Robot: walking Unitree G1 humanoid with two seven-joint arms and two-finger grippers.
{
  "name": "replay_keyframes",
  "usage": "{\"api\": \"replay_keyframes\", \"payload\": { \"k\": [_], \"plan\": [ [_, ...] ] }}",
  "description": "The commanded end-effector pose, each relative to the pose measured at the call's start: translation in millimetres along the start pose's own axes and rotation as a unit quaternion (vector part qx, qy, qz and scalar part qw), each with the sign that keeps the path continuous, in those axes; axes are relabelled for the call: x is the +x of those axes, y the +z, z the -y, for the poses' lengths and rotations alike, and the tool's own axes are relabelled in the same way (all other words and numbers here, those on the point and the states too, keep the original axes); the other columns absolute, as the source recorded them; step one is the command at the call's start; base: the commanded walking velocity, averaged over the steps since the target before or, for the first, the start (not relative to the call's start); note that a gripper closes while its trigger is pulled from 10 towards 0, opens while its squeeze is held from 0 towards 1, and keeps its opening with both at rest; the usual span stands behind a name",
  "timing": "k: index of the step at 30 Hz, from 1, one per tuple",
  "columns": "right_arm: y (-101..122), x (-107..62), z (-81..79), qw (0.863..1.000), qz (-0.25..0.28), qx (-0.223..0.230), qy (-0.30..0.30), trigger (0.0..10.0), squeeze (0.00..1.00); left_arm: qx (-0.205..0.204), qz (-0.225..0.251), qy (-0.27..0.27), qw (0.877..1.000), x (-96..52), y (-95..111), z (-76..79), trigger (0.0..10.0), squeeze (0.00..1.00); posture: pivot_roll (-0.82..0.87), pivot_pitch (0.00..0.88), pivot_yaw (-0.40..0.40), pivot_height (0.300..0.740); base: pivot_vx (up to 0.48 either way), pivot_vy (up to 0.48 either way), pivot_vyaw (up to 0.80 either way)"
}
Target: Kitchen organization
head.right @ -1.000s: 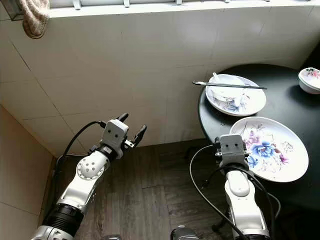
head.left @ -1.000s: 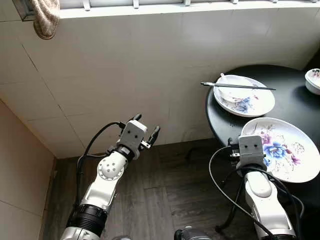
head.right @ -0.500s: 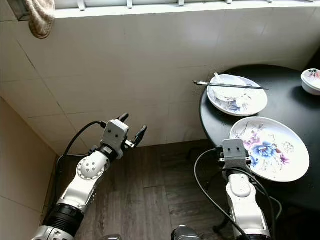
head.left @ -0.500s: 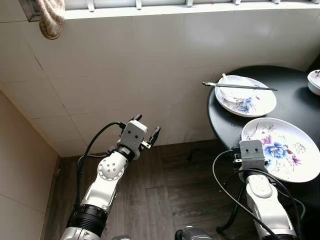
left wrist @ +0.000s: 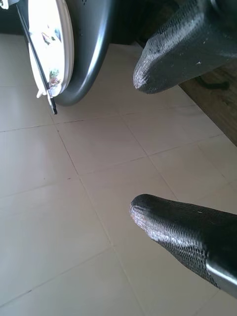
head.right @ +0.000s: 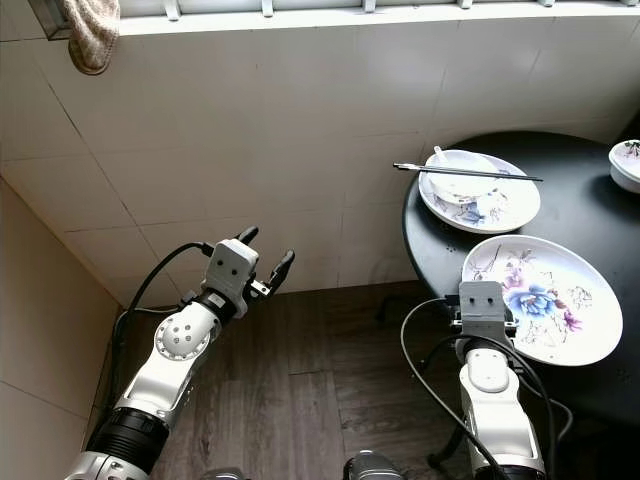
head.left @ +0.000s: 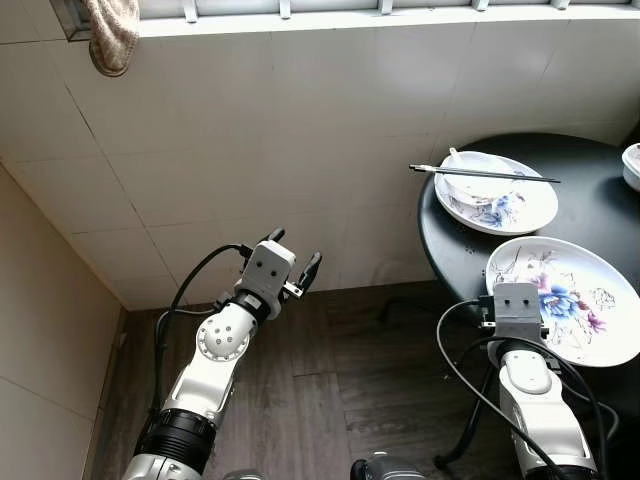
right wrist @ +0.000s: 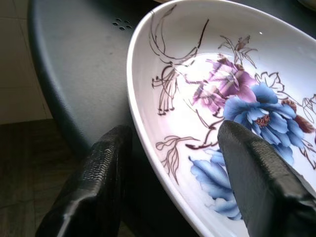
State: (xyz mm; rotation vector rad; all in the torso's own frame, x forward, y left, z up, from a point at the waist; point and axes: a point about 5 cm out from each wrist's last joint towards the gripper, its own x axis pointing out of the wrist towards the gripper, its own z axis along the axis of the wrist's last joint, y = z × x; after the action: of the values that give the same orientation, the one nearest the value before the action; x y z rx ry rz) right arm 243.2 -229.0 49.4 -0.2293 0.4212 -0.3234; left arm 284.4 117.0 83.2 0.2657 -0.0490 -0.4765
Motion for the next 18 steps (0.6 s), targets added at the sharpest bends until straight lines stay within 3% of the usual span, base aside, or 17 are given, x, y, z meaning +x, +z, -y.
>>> {"api": "replay_keyframes", "payload": {
  "k": [1, 3, 5, 6, 7, 8, 18],
  "plan": [
    [-3.7, 1.7, 3.6, 1.000, -0.016, 0.011, -0.013, 7.6, 0.00, -0.002, -0.008, -0.005, 1.000, -0.3, -2.5, 0.8, 10.0, 0.00, 0.04, 0.000, -0.017, 0.740, 0.000, 0.000, 0.00],
    [-5.1, 2.2, 6.3, 0.999, -0.022, 0.014, -0.023, 4.9, 0.00, -0.002, -0.008, -0.006, 1.000, -0.3, -2.5, 1.0, 10.0, 0.00, 0.03, 0.000, -0.016, 0.740, 0.000, 0.000, 0.00],
    [-5.7, 2.2, 6.7, 0.999, -0.026, 0.014, -0.024, 4.5, 0.00, -0.002, -0.008, -0.006, 1.000, -0.4, -2.6, 1.1, 10.0, 0.00, 0.03, 0.000, -0.017, 0.740, 0.000, 0.000, 0.00],
    [-6.1, 2.3, 7.4, 0.999, -0.029, 0.012, -0.026, 1.5, 0.00, -0.002, -0.008, -0.006, 1.000, -0.4, -2.7, 1.1, 10.0, 0.00, 0.03, 0.000, -0.017, 0.740, 0.000, 0.000, 0.00],
    [-6.1, 2.3, 7.4, 0.999, -0.029, 0.012, -0.026, 1.5, 0.00, -0.002, -0.008, -0.006, 1.000, -0.4, -2.7, 1.1, 10.0, 0.00, 0.03, 0.000, -0.017, 0.740, 0.000, 0.000, 0.00],
    [-6.5, 2.4, 8.0, 0.999, -0.030, 0.013, -0.028, 0.0, 0.00, -0.002, -0.008, -0.006, 1.000, -0.4, -2.7, 1.1, 10.0, 0.00, 0.04, 0.000, -0.018, 0.740, 0.000, 0.000, 0.00],
    [-7.4, 3.0, 9.8, 0.999, -0.034, 0.009, -0.038, 0.0, 0.00, -0.005, -0.010, -0.003, 1.000, -0.3, -3.1, 0.8, 10.0, 0.00, 0.04, 0.000, -0.018, 0.740, 0.000, 0.000, 0.00]
  ]
}}
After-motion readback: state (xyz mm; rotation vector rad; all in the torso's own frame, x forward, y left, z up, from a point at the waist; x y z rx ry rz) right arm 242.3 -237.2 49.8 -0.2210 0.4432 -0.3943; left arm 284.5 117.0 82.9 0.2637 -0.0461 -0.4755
